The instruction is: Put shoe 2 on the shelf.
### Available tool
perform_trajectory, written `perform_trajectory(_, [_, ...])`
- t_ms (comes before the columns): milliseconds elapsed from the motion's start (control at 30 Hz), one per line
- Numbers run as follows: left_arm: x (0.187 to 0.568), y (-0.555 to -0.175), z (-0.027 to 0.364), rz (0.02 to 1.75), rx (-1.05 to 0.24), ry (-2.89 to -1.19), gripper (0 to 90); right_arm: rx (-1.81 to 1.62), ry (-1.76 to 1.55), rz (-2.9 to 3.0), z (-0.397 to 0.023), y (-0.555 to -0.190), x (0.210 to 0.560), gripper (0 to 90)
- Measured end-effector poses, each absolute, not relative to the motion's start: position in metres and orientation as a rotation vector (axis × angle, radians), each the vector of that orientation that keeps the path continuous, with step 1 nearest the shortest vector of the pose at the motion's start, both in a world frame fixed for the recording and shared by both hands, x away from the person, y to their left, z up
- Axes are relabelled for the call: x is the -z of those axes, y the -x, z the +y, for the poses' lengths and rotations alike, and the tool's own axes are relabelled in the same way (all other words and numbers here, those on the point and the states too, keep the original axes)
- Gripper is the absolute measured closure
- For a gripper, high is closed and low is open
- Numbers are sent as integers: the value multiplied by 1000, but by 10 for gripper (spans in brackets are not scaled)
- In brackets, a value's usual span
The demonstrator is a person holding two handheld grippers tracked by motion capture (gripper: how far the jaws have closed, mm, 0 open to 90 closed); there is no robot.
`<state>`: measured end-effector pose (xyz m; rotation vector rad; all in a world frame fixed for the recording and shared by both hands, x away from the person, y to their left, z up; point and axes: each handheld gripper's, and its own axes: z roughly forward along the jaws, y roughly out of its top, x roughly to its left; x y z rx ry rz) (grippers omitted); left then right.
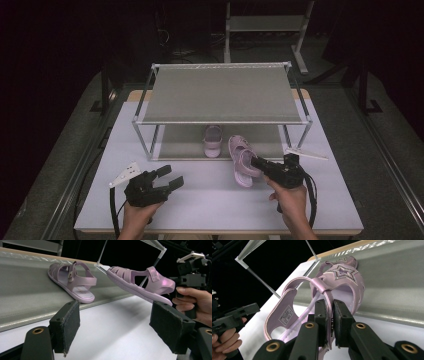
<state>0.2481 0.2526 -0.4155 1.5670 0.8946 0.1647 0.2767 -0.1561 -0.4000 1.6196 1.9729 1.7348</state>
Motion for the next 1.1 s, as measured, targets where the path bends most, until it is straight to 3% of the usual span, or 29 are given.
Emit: perform_trajectory(1100, [415,-248,254,893,-164,-1564,238,-1727,-1682,1879,-136,-306,414,815])
